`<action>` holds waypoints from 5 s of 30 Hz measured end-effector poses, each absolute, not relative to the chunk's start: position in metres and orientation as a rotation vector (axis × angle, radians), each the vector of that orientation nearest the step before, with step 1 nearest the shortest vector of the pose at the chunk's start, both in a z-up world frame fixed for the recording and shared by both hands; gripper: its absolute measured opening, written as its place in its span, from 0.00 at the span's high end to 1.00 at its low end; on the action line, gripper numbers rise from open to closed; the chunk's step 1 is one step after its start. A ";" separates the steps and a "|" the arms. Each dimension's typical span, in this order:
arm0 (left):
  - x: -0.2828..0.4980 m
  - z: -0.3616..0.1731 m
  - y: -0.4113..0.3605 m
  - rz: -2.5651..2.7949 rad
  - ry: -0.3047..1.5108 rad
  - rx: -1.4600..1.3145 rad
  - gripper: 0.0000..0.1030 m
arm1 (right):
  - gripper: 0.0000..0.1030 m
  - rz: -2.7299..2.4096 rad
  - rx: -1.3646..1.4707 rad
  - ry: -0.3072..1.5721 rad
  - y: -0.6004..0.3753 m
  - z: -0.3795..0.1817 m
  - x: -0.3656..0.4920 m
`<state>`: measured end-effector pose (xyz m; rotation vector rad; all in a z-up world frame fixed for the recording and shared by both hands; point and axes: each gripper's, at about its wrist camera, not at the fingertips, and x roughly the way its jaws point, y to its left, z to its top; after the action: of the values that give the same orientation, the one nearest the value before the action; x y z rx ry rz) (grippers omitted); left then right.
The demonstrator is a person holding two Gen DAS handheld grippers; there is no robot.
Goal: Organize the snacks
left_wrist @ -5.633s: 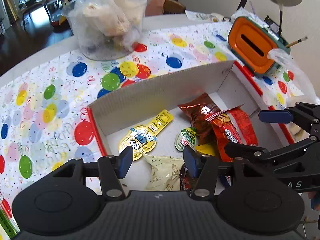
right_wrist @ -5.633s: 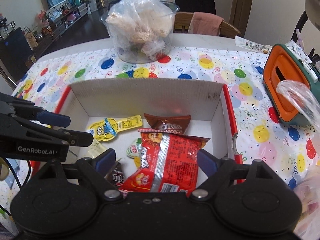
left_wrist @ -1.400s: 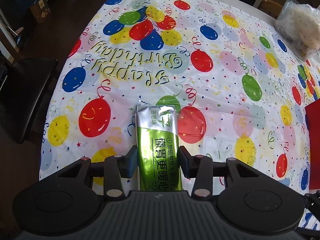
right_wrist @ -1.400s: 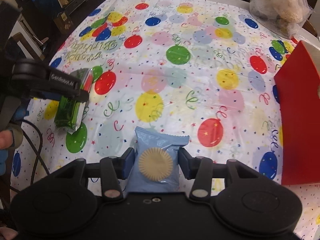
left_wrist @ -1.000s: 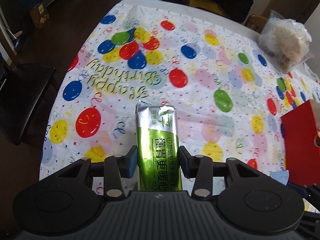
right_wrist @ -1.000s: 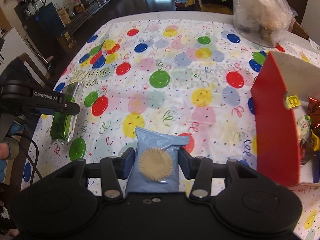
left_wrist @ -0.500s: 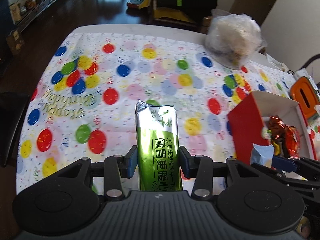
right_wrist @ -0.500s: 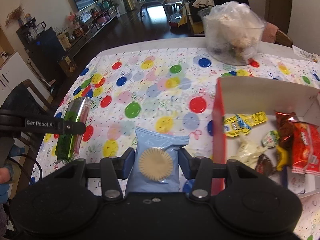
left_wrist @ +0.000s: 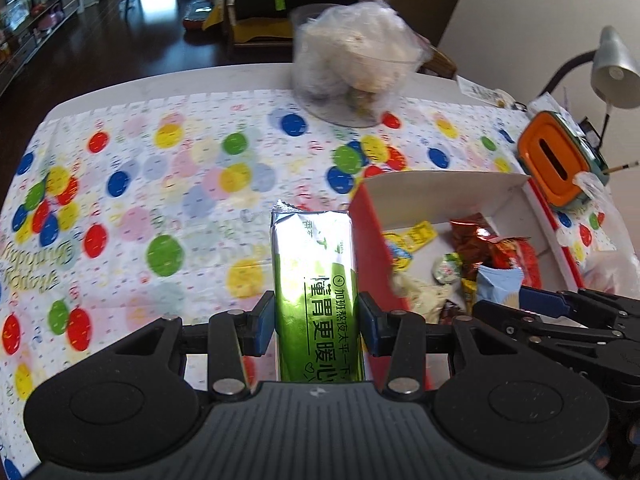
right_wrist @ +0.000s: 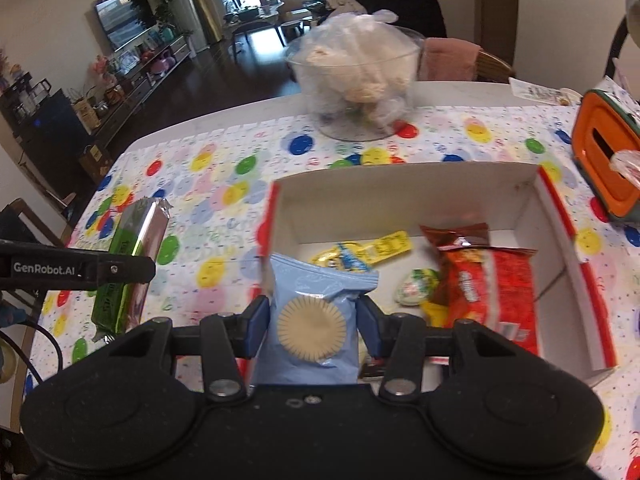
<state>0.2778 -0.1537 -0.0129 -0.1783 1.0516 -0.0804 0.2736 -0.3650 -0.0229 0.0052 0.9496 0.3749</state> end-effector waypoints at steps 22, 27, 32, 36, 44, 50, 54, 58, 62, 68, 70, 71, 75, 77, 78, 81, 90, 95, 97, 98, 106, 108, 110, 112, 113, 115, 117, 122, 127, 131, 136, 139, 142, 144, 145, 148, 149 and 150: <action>0.325 -0.052 -0.270 -0.217 1.189 -0.076 0.59 | 0.55 0.420 -0.095 1.021 -0.380 -0.054 0.376; 0.333 -0.070 -0.275 -0.195 1.238 -0.058 0.59 | 0.55 0.431 -0.142 1.066 -0.374 -0.071 0.383; 0.338 -0.081 -0.282 -0.184 1.268 -0.026 0.59 | 0.55 0.417 -0.159 1.096 -0.375 -0.081 0.386; 0.342 -0.083 -0.283 -0.177 1.271 -0.014 0.59 | 0.54 0.412 -0.162 1.107 -0.374 -0.086 0.389; 0.344 -0.084 -0.284 -0.174 1.272 0.000 0.59 | 0.54 0.406 -0.152 1.116 -0.374 -0.089 0.390; 0.338 -0.079 -0.274 -0.181 1.247 -0.048 0.56 | 0.46 0.420 -0.133 1.083 -0.374 -0.077 0.385; 0.331 -0.069 -0.268 -0.181 1.206 -0.061 0.55 | 0.36 0.428 -0.137 1.027 -0.373 -0.062 0.375; 0.323 -0.054 -0.263 -0.175 1.147 -0.057 0.55 | 0.33 0.422 -0.131 0.994 -0.375 -0.049 0.366; 0.313 -0.042 -0.256 -0.177 1.102 -0.062 0.48 | 0.27 0.412 -0.108 0.961 -0.378 -0.036 0.355; 0.298 -0.028 -0.244 -0.169 1.043 -0.058 0.47 | 0.21 0.397 -0.080 0.911 -0.386 -0.019 0.332; 0.293 -0.023 -0.240 -0.170 1.023 -0.054 0.45 | 0.19 0.389 -0.065 0.898 -0.388 -0.014 0.324; 0.291 -0.021 -0.237 -0.170 1.014 -0.053 0.44 | 0.18 0.383 -0.054 0.893 -0.390 -0.012 0.320; 0.281 -0.015 -0.229 -0.170 0.997 -0.050 0.41 | 0.13 0.365 0.003 0.865 -0.397 -0.005 0.303; 0.276 -0.012 -0.226 -0.172 0.986 -0.042 0.41 | 0.07 0.367 0.033 0.849 -0.400 -0.002 0.295; 0.273 -0.010 -0.223 -0.177 0.979 -0.040 0.40 | 0.05 0.363 0.044 0.839 -0.402 0.000 0.291; 0.266 -0.005 -0.218 -0.186 0.958 -0.036 0.35 | 0.04 0.350 0.056 0.816 -0.403 0.004 0.278; 0.248 0.005 -0.210 -0.219 0.910 -0.023 0.27 | 0.00 0.289 0.073 0.736 -0.405 0.017 0.239; 0.241 0.004 -0.205 -0.237 0.911 -0.036 0.19 | 0.00 0.246 0.089 0.717 -0.405 0.017 0.219; 0.237 0.003 -0.203 -0.246 0.912 -0.040 0.19 | 0.00 0.231 0.105 0.709 -0.406 0.016 0.212; 0.235 0.003 -0.203 -0.249 0.912 -0.039 0.19 | 0.00 0.222 0.118 0.706 -0.406 0.015 0.209; 0.220 0.004 -0.201 -0.277 0.894 -0.050 0.06 | 0.00 0.148 0.153 0.676 -0.407 0.010 0.178; 0.216 0.006 -0.202 -0.275 0.882 -0.049 0.06 | 0.00 0.139 0.167 0.666 -0.407 0.010 0.171; 0.212 0.009 -0.202 -0.271 0.867 -0.043 0.06 | 0.00 0.132 0.182 0.654 -0.407 0.008 0.164; 0.209 0.010 -0.203 -0.262 0.860 -0.035 0.06 | 0.00 0.135 0.185 0.656 -0.406 0.007 0.158; 0.207 0.011 -0.204 -0.256 0.857 -0.032 0.06 | 0.00 0.136 0.185 0.655 -0.405 0.007 0.155; 0.203 0.012 -0.204 -0.240 0.847 -0.028 0.06 | 0.00 0.138 0.179 0.649 -0.403 0.006 0.150; 0.201 0.013 -0.203 -0.227 0.843 -0.031 0.06 | 0.00 0.140 0.176 0.649 -0.401 0.006 0.146; 0.195 0.011 -0.199 -0.240 0.851 -0.076 0.06 | 0.00 0.134 0.192 0.634 -0.403 0.008 0.140; 0.189 0.015 -0.203 -0.229 0.830 -0.058 0.06 | 0.00 0.128 0.197 0.638 -0.405 0.008 0.141; 0.188 0.016 -0.204 -0.226 0.827 -0.058 0.06 | 0.00 0.111 0.191 0.644 -0.405 0.007 0.141; 0.188 0.016 -0.203 -0.220 0.833 -0.073 0.06 | 0.00 0.112 0.190 0.646 -0.405 0.007 0.141; 0.189 0.016 -0.203 -0.205 0.832 -0.072 0.06 | 0.00 0.110 0.189 0.653 -0.406 0.006 0.142; 0.190 0.015 -0.202 -0.199 0.834 -0.077 0.06 | 0.00 0.114 0.191 0.652 -0.405 0.006 0.142; 0.190 0.015 -0.201 -0.199 0.836 -0.083 0.06 | 0.00 0.115 0.191 0.657 -0.405 0.005 0.143; 0.191 0.015 -0.201 -0.200 0.837 -0.086 0.06 | 0.00 0.123 0.194 0.662 -0.405 0.005 0.144; 0.191 0.013 -0.201 -0.205 0.843 -0.090 0.06 | 0.00 0.129 0.199 0.673 -0.404 0.004 0.146; 0.191 0.013 -0.202 -0.206 0.844 -0.089 0.06 | 0.00 0.126 0.199 0.674 -0.404 0.004 0.146; 0.191 0.013 -0.202 -0.206 0.844 -0.086 0.06 | 0.00 0.126 0.201 0.674 -0.404 0.004 0.147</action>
<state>0.1909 -0.2020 0.0131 -0.0859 0.8440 -0.2064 0.1466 -0.4042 0.0038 0.2008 0.6735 0.1259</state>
